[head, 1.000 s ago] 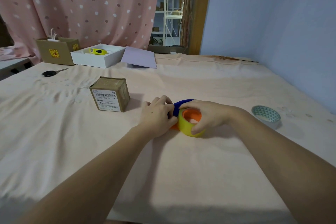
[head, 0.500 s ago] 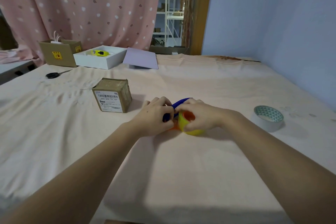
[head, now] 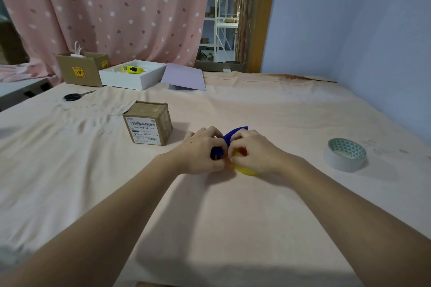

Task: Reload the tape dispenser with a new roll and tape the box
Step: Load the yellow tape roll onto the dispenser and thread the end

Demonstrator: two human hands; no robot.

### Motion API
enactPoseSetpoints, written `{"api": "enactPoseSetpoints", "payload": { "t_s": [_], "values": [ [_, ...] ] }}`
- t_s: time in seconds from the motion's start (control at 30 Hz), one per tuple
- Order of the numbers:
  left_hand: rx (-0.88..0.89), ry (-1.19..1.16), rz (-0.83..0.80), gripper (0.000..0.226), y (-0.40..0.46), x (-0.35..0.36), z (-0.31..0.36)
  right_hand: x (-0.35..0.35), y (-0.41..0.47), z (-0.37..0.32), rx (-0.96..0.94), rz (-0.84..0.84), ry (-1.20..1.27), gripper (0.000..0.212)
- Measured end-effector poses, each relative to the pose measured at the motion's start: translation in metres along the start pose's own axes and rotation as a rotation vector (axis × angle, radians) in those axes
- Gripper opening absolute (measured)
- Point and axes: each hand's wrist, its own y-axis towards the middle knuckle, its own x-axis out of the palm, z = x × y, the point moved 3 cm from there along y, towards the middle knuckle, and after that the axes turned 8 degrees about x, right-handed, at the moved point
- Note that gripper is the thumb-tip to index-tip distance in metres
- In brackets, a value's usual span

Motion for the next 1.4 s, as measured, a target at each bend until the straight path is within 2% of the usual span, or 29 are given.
{"api": "enactPoseSetpoints", "payload": {
  "t_s": [0.13, 0.23, 0.37, 0.43, 0.5, 0.57, 0.63, 0.93, 1.07, 1.17, 1.23, 1.3, 1.4],
  "values": [
    [-0.010, 0.083, -0.085, 0.046, 0.000, -0.002, 0.003, 0.002, 0.001, 0.001, 0.010, 0.020, -0.018, 0.010],
    [-0.042, 0.101, -0.033, 0.056, 0.001, 0.002, 0.008, 0.004, 0.002, 0.003, 0.040, 0.038, -0.033, 0.009],
    [-0.088, 0.111, 0.021, 0.035, 0.006, 0.003, 0.010, 0.005, -0.001, 0.003, 0.058, 0.031, -0.041, 0.019],
    [-0.094, 0.114, -0.005, 0.024, 0.008, 0.003, 0.011, 0.003, -0.001, 0.003, 0.069, 0.013, -0.012, 0.029],
    [-0.097, 0.100, -0.027, 0.020, 0.009, 0.003, 0.012, -0.001, -0.002, 0.004, 0.090, 0.015, 0.040, 0.050],
    [-0.098, 0.079, -0.031, 0.025, 0.009, 0.003, 0.011, -0.005, -0.004, 0.008, 0.136, 0.013, 0.062, 0.066],
    [-0.095, 0.031, -0.018, 0.033, 0.010, 0.003, 0.010, -0.007, -0.006, 0.012, 0.183, -0.004, 0.051, 0.071],
    [-0.072, 0.098, -0.078, 0.036, 0.017, 0.002, 0.003, -0.012, -0.008, 0.015, 0.126, -0.081, 0.113, 0.066],
    [-0.071, 0.170, -0.082, 0.032, 0.018, 0.003, 0.001, -0.020, -0.008, 0.014, 0.101, -0.185, 0.095, 0.063],
    [-0.061, 0.183, -0.061, 0.020, 0.018, 0.005, 0.003, -0.023, -0.006, 0.012, 0.116, -0.254, 0.045, 0.061],
    [-0.057, 0.140, -0.034, 0.019, 0.017, 0.009, 0.007, -0.023, -0.004, 0.009, 0.130, -0.290, -0.080, 0.060],
    [-0.063, 0.039, 0.000, 0.021, 0.016, 0.011, 0.010, -0.019, -0.003, 0.001, 0.114, -0.255, -0.245, 0.055],
    [-0.078, -0.012, 0.006, 0.016, 0.014, 0.010, 0.013, -0.011, -0.001, -0.010, 0.066, -0.081, -0.234, 0.043]
  ]
}}
